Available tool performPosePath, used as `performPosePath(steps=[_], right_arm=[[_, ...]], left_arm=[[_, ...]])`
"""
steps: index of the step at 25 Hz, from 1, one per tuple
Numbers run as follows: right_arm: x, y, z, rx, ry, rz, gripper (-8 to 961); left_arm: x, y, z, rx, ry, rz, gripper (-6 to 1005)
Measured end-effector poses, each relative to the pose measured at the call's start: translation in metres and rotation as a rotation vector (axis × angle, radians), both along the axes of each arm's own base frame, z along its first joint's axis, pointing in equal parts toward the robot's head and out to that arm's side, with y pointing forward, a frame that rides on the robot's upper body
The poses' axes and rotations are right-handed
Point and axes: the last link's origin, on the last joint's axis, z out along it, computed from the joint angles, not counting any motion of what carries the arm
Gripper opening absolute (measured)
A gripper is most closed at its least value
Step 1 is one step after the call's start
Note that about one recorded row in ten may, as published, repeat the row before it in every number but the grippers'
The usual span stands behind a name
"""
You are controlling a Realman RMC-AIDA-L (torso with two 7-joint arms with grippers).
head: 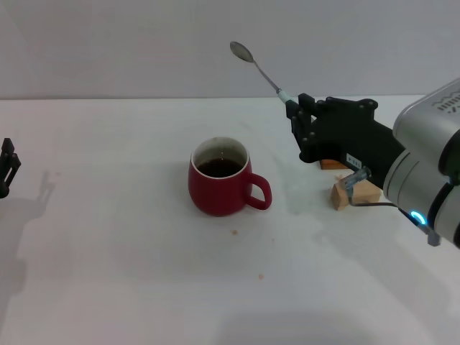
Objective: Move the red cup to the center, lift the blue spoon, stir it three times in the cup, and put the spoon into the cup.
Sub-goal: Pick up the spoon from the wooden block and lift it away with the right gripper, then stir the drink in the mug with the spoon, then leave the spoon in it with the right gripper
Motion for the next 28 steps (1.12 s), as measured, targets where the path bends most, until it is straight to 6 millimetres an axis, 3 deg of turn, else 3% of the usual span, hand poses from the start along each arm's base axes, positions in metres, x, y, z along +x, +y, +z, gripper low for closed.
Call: performPosePath(steps=[28], right_arm=[[-0.0096, 0.0066, 0.009, -0.085, -0.04, 0.003, 125]], left_arm=[[0.0014, 0.0018, -0.0005, -0.002, -0.001, -0.003, 842]])
